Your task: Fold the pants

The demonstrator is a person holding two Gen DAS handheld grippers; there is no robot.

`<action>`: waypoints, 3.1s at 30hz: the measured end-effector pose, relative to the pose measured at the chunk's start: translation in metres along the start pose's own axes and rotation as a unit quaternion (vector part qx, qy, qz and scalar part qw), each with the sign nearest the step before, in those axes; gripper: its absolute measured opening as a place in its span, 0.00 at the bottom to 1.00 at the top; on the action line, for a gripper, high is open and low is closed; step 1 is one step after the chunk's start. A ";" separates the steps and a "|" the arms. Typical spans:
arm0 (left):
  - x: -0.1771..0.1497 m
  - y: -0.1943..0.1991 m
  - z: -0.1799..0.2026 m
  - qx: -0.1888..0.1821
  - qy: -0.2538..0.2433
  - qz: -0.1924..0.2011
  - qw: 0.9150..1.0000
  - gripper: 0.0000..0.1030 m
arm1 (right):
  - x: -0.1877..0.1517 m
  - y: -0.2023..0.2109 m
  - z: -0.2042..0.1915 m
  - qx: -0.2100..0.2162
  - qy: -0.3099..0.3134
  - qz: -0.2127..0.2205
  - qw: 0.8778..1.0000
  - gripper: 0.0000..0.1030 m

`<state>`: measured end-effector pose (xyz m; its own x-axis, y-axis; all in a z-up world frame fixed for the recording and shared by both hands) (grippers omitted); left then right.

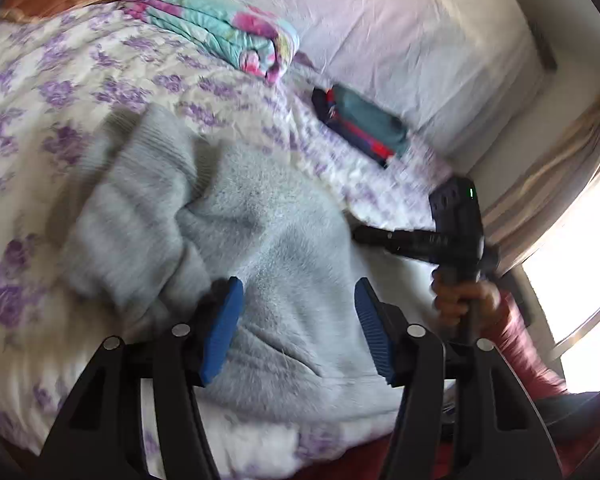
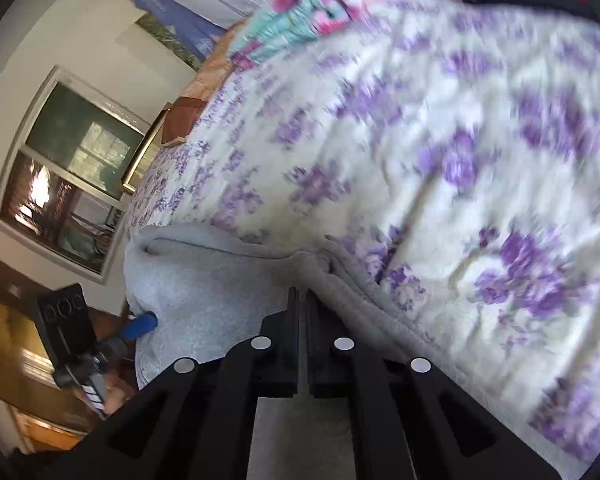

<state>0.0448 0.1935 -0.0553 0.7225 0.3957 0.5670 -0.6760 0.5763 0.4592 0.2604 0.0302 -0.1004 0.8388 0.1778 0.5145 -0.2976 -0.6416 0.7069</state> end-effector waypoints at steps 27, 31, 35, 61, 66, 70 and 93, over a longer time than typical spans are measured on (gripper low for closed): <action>0.017 -0.037 -0.022 0.309 -0.123 0.012 0.943 0.88 | -0.094 0.041 0.005 -0.112 0.040 0.067 0.991 0.93; 0.020 -0.025 -0.025 0.299 -0.089 0.037 0.949 0.94 | -0.090 0.066 -0.002 -0.111 0.016 0.082 0.990 0.93; 0.021 0.017 -0.015 0.215 -0.049 0.087 0.971 0.94 | -0.104 0.133 0.004 -0.134 0.014 0.146 0.980 0.93; -0.013 -0.014 0.064 0.080 -0.078 0.065 0.992 0.95 | -0.284 0.269 0.186 -0.039 -0.410 0.241 0.879 0.96; -0.021 -0.020 0.081 0.061 -0.089 0.056 0.993 0.95 | -0.269 0.272 0.191 -0.039 -0.401 0.319 0.858 0.95; -0.025 -0.029 0.087 0.043 -0.090 0.045 0.994 0.95 | -0.257 0.268 0.190 -0.047 -0.390 0.345 0.852 0.95; -0.084 -0.153 0.142 0.040 -0.158 -0.097 0.982 0.91 | -0.255 0.257 0.181 -0.165 -0.351 0.370 0.844 0.87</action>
<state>0.0669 -0.0291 -0.0764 0.7656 0.0352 0.6424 -0.5491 0.5560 0.6239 0.0528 -0.3154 -0.1374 0.3959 -0.7416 0.5416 -0.8723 -0.1194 0.4741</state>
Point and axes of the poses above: each gripper's, at about its wrist camera, not at the fingertips, and y roughly against the way its jaws point, z to its right, x to its top, the point moved 4 cm from there along -y, roughly the way its jaws point, and after that the axes turned 6 degrees about -x, right-handed, at the moved point
